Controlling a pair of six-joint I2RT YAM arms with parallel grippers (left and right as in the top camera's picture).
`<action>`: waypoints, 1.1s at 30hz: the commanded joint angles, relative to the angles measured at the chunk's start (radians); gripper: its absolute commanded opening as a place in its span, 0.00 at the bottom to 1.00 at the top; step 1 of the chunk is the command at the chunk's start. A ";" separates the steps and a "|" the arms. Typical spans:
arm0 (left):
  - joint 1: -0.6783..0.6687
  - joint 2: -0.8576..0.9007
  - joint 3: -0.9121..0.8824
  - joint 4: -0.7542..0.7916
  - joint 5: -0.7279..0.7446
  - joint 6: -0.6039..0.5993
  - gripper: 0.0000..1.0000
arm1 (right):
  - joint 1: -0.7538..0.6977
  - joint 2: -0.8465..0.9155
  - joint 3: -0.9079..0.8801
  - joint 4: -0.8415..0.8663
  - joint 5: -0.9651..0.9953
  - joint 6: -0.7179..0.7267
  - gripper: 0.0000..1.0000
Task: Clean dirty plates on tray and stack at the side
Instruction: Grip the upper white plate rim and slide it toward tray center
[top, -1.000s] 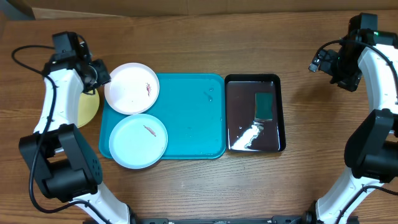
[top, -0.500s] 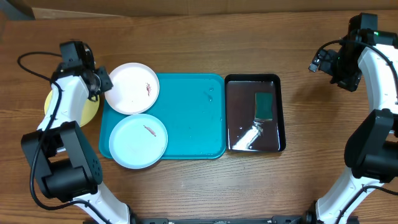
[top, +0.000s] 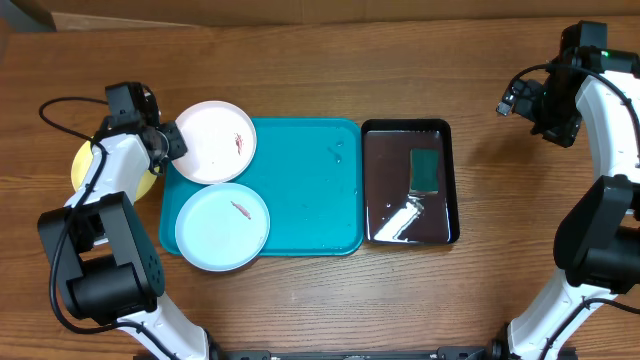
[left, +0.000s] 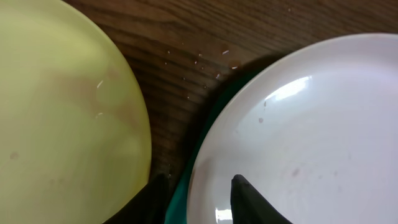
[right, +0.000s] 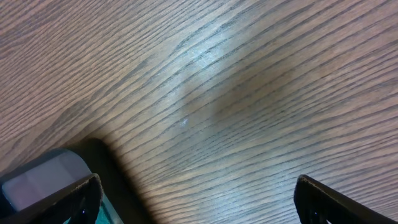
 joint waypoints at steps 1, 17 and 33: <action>0.000 -0.006 -0.031 0.029 0.050 0.013 0.33 | -0.006 -0.014 0.022 0.003 0.002 0.001 1.00; 0.000 -0.006 -0.071 0.069 0.050 0.012 0.18 | -0.006 -0.014 0.022 0.003 0.002 0.001 1.00; -0.055 -0.006 -0.070 -0.002 0.333 -0.038 0.04 | -0.006 -0.014 0.022 0.003 0.002 0.001 1.00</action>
